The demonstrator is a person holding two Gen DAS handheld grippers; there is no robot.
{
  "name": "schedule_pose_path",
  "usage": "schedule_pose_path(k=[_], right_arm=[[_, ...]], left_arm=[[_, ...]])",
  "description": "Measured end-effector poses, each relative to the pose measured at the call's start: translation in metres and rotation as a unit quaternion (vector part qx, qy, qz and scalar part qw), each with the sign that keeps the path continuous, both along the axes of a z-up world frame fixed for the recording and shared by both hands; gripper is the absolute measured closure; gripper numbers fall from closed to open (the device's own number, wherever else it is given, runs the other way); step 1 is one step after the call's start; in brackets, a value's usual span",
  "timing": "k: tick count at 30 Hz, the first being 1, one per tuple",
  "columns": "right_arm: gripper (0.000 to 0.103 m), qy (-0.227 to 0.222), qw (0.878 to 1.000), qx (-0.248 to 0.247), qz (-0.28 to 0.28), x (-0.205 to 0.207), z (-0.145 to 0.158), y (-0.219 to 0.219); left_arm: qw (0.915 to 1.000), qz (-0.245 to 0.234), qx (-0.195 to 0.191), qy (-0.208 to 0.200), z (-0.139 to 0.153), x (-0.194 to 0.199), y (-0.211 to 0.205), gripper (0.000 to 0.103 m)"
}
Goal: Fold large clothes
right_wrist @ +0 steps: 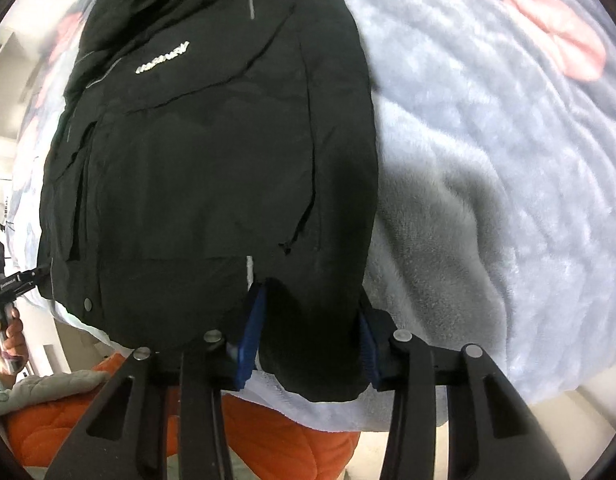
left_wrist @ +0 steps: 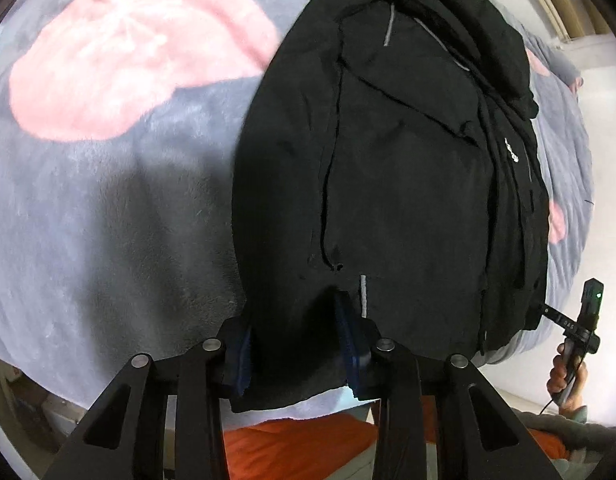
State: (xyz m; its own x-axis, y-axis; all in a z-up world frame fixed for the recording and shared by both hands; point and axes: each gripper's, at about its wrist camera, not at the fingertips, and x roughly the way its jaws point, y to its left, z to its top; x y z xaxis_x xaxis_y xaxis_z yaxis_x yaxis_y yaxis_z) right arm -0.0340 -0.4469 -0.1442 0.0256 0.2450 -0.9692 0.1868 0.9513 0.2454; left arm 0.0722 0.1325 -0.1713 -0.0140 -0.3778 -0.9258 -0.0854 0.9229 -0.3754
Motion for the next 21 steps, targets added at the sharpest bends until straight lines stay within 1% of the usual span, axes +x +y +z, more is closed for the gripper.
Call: schedule_pose_path(k=[2, 4, 5, 7, 9, 10, 11, 12, 13, 15, 17, 18, 19, 21], right_arm=[[0.054, 0.008, 1.0, 0.011, -0.004, 0.001, -0.007, -0.003], [0.049, 0.015, 1.0, 0.021, -0.011, 0.004, -0.017, -0.006], [0.046, 0.022, 0.999, 0.026, -0.02, 0.005, -0.023, -0.009], [0.044, 0.031, 0.998, 0.04, -0.036, 0.005, -0.032, -0.017], [0.043, 0.031, 0.997, 0.05, -0.046, 0.005, -0.034, -0.021], [0.047, 0.028, 0.997, 0.047, -0.045, 0.006, -0.033, -0.022], [0.062, 0.019, 0.998, 0.043, -0.043, 0.007, -0.028, -0.023], [0.069, 0.01, 0.998, 0.042, -0.042, 0.007, -0.023, -0.026], [0.083, 0.0, 0.998, 0.039, -0.04, 0.007, -0.016, -0.026], [0.086, -0.015, 0.999, 0.032, -0.035, 0.005, 0.001, -0.027], [0.088, -0.037, 0.998, 0.036, -0.035, 0.008, 0.022, -0.027], [0.088, -0.046, 0.998, 0.039, -0.034, 0.01, 0.03, -0.027], [0.088, -0.058, 0.997, 0.044, -0.035, 0.012, 0.041, -0.025], [0.088, -0.086, 0.993, 0.066, -0.04, 0.022, 0.066, -0.028]], left_arm=[[0.9997, 0.012, -0.014, 0.014, -0.009, 0.002, 0.005, 0.067], [0.9992, 0.018, -0.024, 0.024, -0.017, 0.001, 0.014, 0.062], [0.9989, 0.021, -0.029, 0.03, -0.021, 0.001, 0.015, 0.061], [0.9989, 0.022, -0.03, 0.03, -0.025, -0.001, 0.014, 0.061], [0.999, 0.023, -0.025, 0.03, -0.026, -0.001, 0.011, 0.061], [0.9992, 0.021, -0.02, 0.029, -0.025, -0.001, 0.01, 0.061], [0.9996, 0.015, -0.013, 0.022, -0.022, -0.001, 0.009, 0.063], [0.9998, 0.009, -0.008, 0.013, -0.018, 0.0, 0.005, 0.077], [1.0, 0.003, -0.006, 0.003, -0.012, 0.001, 0.0, 0.091], [0.9999, -0.001, -0.002, -0.012, -0.001, 0.004, -0.002, 0.094], [0.9993, 0.007, -0.018, -0.032, 0.014, 0.009, -0.002, 0.094], [0.9986, 0.014, -0.029, -0.042, 0.022, 0.012, -0.001, 0.095], [0.9968, 0.025, -0.051, -0.056, 0.035, 0.016, 0.002, 0.095], [0.9926, 0.044, -0.08, -0.08, 0.056, 0.027, 0.005, 0.095]])
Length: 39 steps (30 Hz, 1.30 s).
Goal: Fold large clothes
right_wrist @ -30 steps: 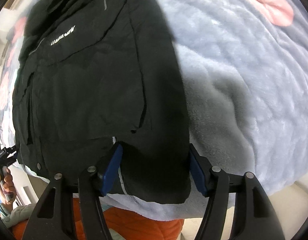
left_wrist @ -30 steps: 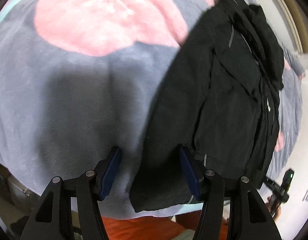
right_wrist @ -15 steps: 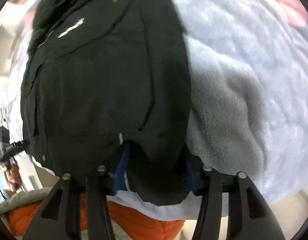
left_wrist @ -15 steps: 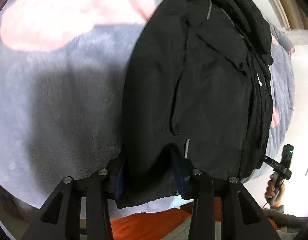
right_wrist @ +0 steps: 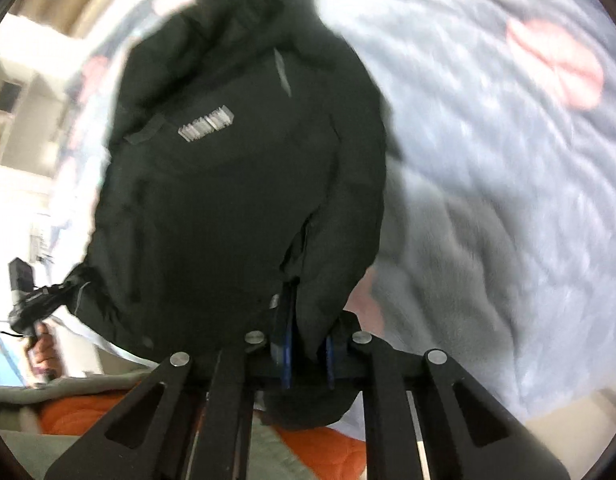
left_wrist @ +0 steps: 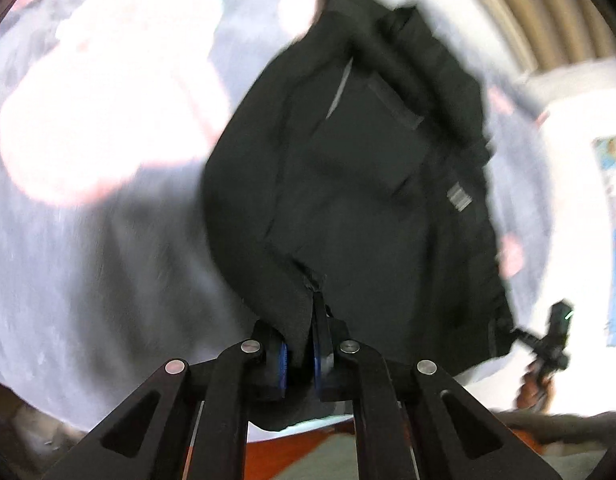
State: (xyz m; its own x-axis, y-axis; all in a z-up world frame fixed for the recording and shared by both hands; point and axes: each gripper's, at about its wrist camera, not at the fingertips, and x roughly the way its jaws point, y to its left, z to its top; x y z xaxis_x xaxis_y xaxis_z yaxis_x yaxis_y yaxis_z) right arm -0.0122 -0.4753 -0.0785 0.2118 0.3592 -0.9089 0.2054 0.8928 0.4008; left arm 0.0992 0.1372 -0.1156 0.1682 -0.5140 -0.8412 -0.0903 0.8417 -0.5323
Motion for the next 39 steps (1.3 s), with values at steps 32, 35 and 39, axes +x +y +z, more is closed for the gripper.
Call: schedule_pose_path(k=[32, 35, 39], right_arm=[[0.087, -0.035, 0.994, -0.056, -0.088, 0.406, -0.033, -0.022], [0.086, -0.022, 0.994, -0.053, -0.091, 0.412, -0.057, -0.019], [0.086, -0.021, 0.995, -0.051, -0.085, 0.411, -0.059, -0.019]], left_arm=[[0.9896, 0.119, 0.057, -0.057, -0.034, 0.418, -0.059, 0.089], [0.99, 0.11, 0.075, -0.046, -0.058, 0.425, -0.068, 0.088], [0.9906, 0.089, 0.089, -0.052, -0.062, 0.428, -0.074, 0.088]])
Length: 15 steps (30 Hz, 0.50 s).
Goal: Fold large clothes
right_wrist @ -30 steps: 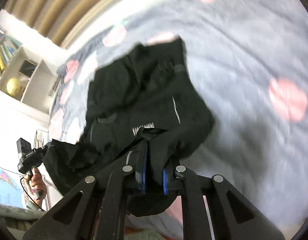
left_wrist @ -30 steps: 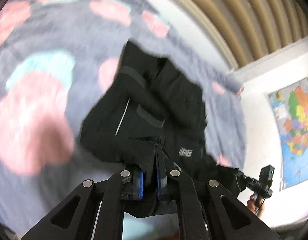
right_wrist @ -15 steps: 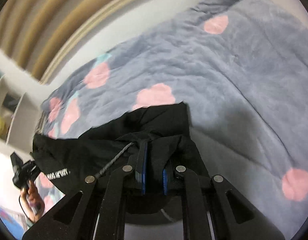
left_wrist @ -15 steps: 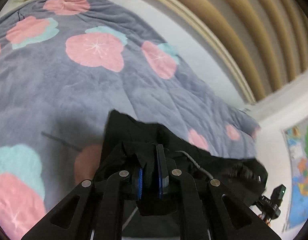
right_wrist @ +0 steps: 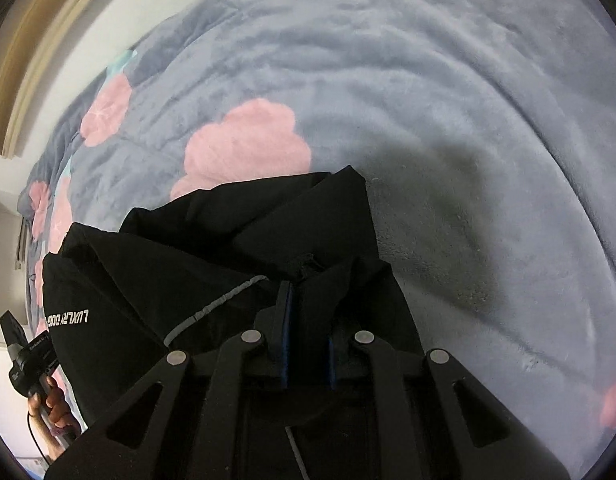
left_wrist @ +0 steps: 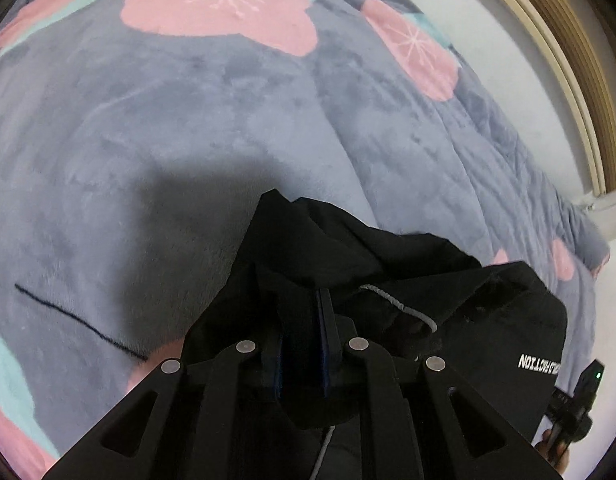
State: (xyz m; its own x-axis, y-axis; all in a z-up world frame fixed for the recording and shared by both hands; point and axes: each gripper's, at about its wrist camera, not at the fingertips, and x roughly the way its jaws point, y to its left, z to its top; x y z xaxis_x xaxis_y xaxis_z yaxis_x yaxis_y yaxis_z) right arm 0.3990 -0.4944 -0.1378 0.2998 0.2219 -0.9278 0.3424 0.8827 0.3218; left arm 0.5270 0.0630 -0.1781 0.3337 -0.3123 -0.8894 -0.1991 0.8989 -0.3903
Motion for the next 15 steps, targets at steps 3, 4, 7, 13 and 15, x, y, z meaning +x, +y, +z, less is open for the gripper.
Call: schedule_pose_path(k=[3, 4, 7, 13, 15], right_arm=[[0.084, -0.001, 1.0, 0.022, -0.006, -0.007, 0.009, -0.009], [0.082, -0.005, 0.999, 0.03, -0.009, -0.01, 0.013, -0.012], [0.073, -0.026, 0.998, 0.05, -0.012, -0.024, 0.035, -0.018], [0.048, -0.075, 0.997, 0.026, -0.003, -0.058, 0.09, -0.024], [0.044, -0.087, 0.996, 0.004, 0.008, -0.063, 0.104, -0.023]], left_arm=[[0.9996, -0.019, -0.02, -0.003, 0.008, -0.003, 0.008, 0.087], [0.9994, -0.022, -0.026, -0.006, 0.013, -0.005, 0.011, 0.086], [0.9981, -0.042, -0.039, -0.024, 0.042, -0.018, 0.024, 0.081], [0.9892, -0.095, -0.082, -0.077, 0.114, -0.058, 0.043, 0.027], [0.9838, -0.107, -0.082, -0.117, 0.139, -0.073, 0.049, 0.025]])
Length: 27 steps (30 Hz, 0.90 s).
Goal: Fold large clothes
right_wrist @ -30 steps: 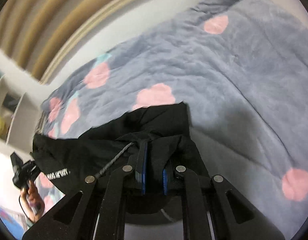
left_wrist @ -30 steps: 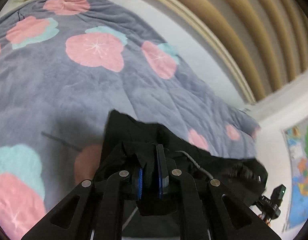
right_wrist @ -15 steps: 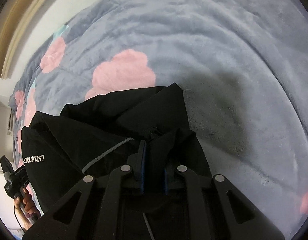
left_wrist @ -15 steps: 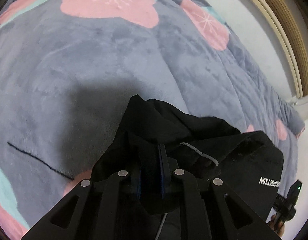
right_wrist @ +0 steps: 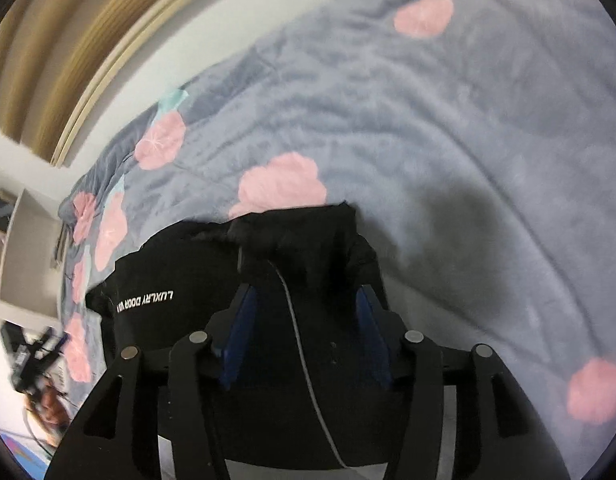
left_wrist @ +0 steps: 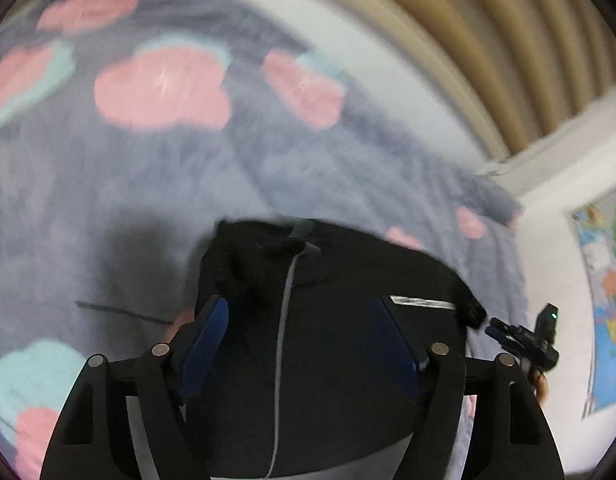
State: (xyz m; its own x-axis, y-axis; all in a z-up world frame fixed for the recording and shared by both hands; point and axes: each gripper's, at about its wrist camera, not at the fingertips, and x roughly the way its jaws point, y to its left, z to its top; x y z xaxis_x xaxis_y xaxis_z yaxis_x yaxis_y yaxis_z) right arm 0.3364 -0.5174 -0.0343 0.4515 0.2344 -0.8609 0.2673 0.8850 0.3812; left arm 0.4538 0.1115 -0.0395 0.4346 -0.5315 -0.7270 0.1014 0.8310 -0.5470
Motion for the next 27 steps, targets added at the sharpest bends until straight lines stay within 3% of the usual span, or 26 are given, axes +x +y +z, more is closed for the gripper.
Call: schedule_pose_path(k=[2, 5, 12, 19, 21, 24, 27], right_arm=[[0.035, -0.002, 1.0, -0.025, 0.014, 0.003, 0.003, 0.005], [0.035, -0.002, 0.998, -0.049, 0.044, 0.016, -0.002, 0.014], [0.035, -0.01, 0.99, -0.111, 0.087, 0.056, -0.028, 0.024], [0.035, -0.019, 0.988, -0.104, 0.115, 0.083, -0.052, 0.011], [0.035, -0.014, 0.989, -0.085, 0.123, 0.089, -0.062, 0.008], [0.035, -0.004, 0.99, -0.046, 0.134, 0.1, -0.079, 0.006], [0.035, 0.006, 0.99, -0.025, 0.139, 0.11, -0.093, 0.005]], left_arm=[[0.9997, -0.004, 0.011, -0.019, 0.013, -0.007, 0.003, 0.024], [0.9988, 0.001, 0.045, -0.019, 0.01, 0.0, 0.0, 0.024], [0.9979, 0.016, 0.054, 0.033, -0.047, 0.047, -0.003, 0.024], [0.9963, -0.023, 0.05, 0.066, -0.086, 0.087, -0.009, 0.024], [0.9956, -0.042, 0.034, 0.077, -0.097, 0.095, -0.01, 0.024], [0.9929, -0.068, -0.025, 0.094, -0.11, 0.104, -0.011, 0.024], [0.9912, -0.075, -0.051, 0.096, -0.114, 0.106, -0.013, 0.024]])
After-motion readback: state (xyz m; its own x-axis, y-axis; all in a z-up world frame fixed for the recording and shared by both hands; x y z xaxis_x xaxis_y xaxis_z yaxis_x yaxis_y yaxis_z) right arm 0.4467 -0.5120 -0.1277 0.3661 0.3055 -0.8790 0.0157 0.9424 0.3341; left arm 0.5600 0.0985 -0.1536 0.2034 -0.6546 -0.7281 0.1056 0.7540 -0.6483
